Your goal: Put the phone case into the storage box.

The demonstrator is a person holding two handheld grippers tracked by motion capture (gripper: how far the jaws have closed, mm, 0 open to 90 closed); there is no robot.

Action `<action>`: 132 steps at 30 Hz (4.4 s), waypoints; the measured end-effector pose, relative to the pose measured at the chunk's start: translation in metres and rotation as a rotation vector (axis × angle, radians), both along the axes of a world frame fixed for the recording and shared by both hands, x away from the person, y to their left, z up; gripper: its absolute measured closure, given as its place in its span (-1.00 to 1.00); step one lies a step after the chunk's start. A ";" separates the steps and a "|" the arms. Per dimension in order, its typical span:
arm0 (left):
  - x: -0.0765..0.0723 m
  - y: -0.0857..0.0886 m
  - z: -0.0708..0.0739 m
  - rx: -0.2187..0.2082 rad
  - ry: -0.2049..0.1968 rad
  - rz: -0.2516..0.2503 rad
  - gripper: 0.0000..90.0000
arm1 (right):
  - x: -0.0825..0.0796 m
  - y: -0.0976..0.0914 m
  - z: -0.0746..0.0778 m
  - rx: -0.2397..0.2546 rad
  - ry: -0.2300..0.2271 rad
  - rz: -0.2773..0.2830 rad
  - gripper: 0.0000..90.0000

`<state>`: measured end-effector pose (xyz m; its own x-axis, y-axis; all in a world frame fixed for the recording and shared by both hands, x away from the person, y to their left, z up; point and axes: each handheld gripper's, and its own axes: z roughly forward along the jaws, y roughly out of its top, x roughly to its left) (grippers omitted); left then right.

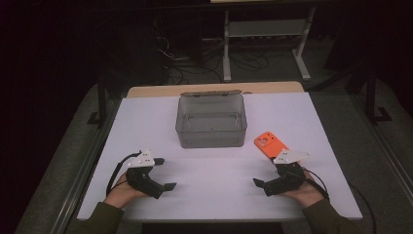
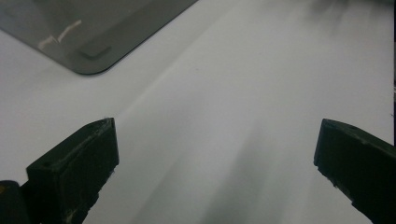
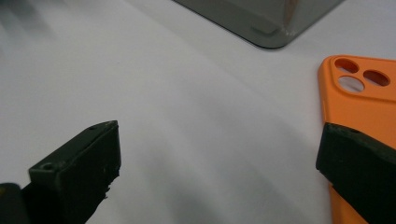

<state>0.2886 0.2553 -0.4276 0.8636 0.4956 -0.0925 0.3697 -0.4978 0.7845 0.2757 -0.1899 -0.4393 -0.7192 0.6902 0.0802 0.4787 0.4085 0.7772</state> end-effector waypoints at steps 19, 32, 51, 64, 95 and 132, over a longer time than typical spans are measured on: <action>0.002 0.003 -0.001 -0.001 0.003 0.013 -1.00 | 0.007 0.006 0.008 -0.003 -0.015 0.017 -1.00; 0.002 0.003 -0.002 0.001 0.004 0.012 -1.00 | 0.014 0.011 0.012 -0.017 -0.014 0.022 -1.00; 0.003 0.004 -0.001 -0.004 0.002 0.020 -1.00 | 0.027 0.015 0.020 -0.015 -0.016 0.014 -1.00; 0.003 0.004 -0.001 -0.002 0.004 0.019 -1.00 | 0.039 0.019 0.027 -0.017 -0.025 0.007 -1.00; 0.003 0.003 -0.001 -0.003 0.004 0.023 -1.00 | 0.066 0.019 0.032 -0.025 -0.012 -0.023 -1.00; 0.004 0.004 -0.001 -0.003 0.005 0.025 -1.00 | 0.103 0.007 0.032 -0.044 0.002 -0.086 -1.00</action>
<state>0.2923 0.2592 -0.4287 0.8507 0.5164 -0.0982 0.3856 -0.4861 0.7842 0.3792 -0.1828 -0.4078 -0.6569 0.7523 0.0495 0.5148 0.3996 0.7585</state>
